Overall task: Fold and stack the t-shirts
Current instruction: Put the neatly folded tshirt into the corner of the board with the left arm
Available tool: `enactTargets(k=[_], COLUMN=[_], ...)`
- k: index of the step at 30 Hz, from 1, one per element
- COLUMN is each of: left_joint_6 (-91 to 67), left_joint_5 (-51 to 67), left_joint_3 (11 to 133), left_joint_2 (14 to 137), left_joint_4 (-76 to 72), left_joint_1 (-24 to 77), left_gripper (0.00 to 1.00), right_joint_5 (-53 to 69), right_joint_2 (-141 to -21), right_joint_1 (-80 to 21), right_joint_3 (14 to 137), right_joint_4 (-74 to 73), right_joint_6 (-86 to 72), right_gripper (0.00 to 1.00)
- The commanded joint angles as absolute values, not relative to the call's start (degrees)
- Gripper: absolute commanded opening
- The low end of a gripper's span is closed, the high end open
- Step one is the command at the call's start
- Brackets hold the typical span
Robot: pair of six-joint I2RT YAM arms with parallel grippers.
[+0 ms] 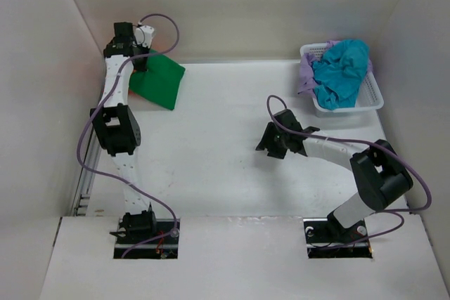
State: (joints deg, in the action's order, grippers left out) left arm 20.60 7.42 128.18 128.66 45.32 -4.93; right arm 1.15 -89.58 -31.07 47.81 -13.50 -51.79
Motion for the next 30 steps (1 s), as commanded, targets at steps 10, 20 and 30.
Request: enactTargets(k=[10,20,30], left_joint_6=[21.7,25.4,27.8], left_joint_5=[9.6,6.3,-12.6], left_joint_3=[136.8,141.5,141.6], left_joint_2=[126.1,135.7,138.2], left_joint_4=[42.2,42.0,30.9], left_joint_1=[-11.7,-15.4,-18.6], left_gripper=[0.00,0.10,0.40], right_joint_5=[2.0,4.3,4.7], right_joint_2=[-91.6,-95.6,-95.5], right_joint_1=[-30.4,-30.5,-31.0], right_joint_3=[49.8,54.1,56.0], right_joint_4=[-11.9,-13.2,-14.7], right_joint_6=[-50.5,-49.2,-48.8], right_gripper=[0.59,0.60,0.60])
